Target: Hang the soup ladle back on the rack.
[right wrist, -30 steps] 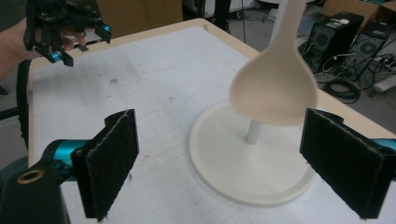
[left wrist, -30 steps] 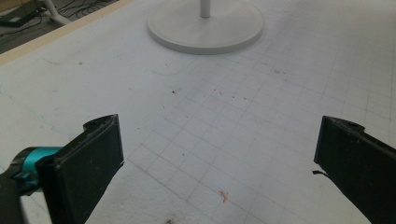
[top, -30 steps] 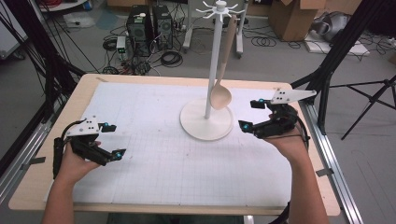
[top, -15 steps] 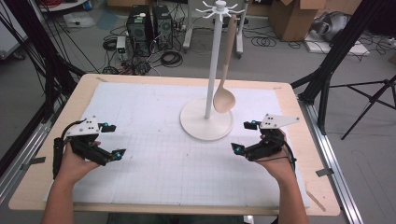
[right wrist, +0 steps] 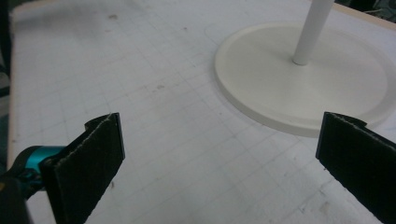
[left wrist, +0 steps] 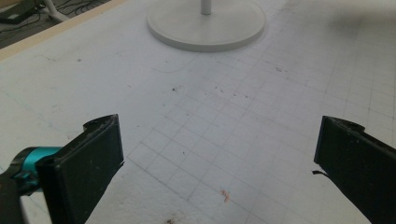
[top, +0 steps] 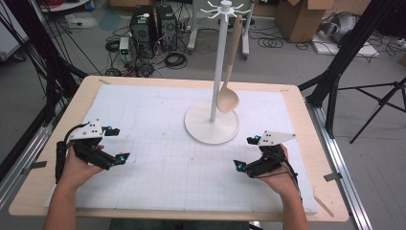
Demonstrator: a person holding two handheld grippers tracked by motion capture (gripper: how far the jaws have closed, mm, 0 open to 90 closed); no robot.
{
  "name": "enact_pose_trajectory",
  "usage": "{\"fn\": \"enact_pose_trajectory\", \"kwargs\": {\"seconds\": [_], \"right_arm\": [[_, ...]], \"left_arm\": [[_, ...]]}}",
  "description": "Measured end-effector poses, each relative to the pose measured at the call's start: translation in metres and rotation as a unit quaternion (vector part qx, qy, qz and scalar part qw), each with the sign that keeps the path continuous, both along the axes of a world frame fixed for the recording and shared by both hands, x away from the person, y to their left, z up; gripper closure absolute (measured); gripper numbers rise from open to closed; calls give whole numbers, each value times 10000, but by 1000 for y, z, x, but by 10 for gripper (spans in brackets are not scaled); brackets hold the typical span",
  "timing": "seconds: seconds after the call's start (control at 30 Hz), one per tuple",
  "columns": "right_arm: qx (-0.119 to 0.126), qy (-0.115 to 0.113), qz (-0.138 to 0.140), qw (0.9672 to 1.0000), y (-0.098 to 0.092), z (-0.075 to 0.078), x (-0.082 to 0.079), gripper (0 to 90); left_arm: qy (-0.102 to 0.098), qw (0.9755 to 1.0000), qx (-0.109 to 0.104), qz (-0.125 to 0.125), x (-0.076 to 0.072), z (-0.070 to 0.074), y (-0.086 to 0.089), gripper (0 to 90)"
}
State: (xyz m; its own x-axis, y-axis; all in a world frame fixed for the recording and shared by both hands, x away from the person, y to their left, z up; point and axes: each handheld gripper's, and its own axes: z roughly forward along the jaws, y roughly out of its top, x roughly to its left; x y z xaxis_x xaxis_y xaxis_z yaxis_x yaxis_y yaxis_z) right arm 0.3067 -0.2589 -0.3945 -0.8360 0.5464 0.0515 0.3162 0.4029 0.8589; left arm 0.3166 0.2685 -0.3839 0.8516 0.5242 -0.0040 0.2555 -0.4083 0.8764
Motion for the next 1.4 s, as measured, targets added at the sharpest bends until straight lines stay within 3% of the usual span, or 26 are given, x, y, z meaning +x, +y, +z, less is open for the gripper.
{"fn": "enact_pose_trajectory", "kwargs": {"seconds": [0.33,0.57,1.4], "right_arm": [[-178,55,-81,9998,8,-7,6,3],[-51,69,-175,9998,4,-5,6,3],[-85,156,-186,9997,4,-7,8,3]], "left_arm": [[32,10000,16,-82,1,-3,-5,17],[66,9999,30,-126,2,-6,-8,17],[99,9998,103,-172,2,-8,-12,17]]}}
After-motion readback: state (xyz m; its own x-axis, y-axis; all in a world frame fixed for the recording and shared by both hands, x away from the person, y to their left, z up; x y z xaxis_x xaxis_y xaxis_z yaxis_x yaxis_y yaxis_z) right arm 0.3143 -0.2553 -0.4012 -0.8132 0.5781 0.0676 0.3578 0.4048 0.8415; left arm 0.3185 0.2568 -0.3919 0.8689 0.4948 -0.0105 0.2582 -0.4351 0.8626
